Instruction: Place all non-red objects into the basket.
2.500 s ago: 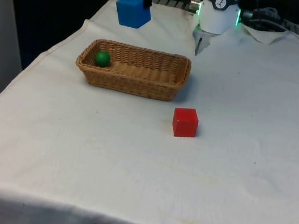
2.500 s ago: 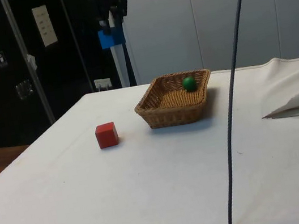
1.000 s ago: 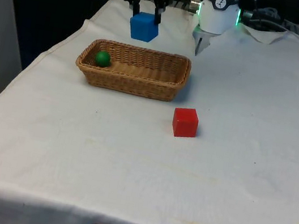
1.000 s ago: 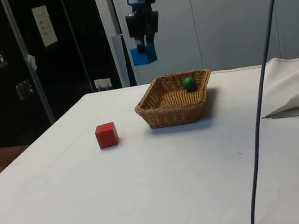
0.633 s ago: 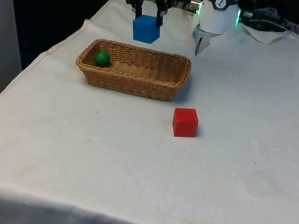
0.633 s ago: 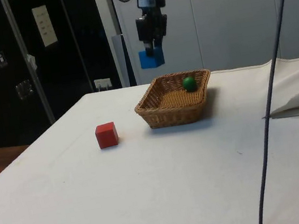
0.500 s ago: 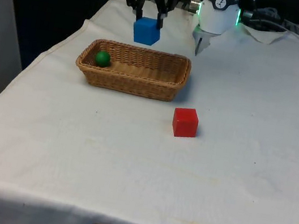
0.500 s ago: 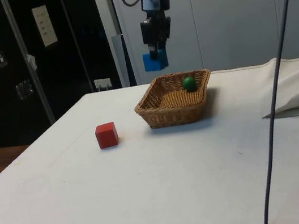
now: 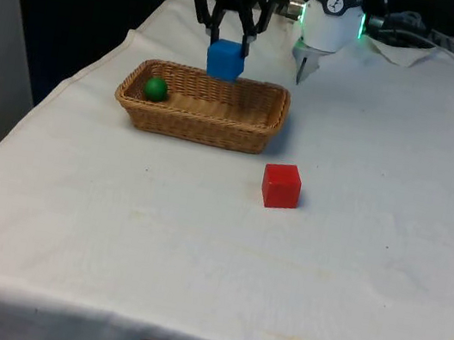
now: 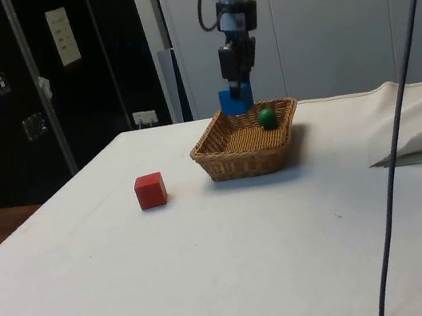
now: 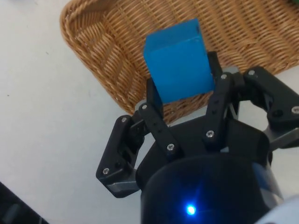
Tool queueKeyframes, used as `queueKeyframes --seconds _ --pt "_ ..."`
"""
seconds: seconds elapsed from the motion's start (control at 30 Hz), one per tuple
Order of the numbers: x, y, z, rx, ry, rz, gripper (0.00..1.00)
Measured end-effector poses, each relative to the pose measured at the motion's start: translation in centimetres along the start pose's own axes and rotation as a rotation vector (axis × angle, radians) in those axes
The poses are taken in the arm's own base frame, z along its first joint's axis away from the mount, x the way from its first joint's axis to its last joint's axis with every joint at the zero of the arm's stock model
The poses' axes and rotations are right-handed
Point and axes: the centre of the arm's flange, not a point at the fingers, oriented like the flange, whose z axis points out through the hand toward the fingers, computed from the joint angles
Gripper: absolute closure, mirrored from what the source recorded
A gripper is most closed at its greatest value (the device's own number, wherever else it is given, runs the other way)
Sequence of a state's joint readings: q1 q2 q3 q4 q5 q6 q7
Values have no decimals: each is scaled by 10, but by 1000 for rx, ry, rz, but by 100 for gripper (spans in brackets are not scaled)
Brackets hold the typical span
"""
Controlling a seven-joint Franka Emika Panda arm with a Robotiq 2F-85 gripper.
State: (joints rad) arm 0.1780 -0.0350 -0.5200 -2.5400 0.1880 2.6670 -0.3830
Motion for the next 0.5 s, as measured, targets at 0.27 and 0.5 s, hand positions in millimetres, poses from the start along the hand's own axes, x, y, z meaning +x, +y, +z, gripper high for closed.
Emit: queueKeyframes --seconds 0.27,0.5 --pt "-20 -9 17 -18 15 -12 49" --pt "-31 -15 31 -31 16 -12 49"
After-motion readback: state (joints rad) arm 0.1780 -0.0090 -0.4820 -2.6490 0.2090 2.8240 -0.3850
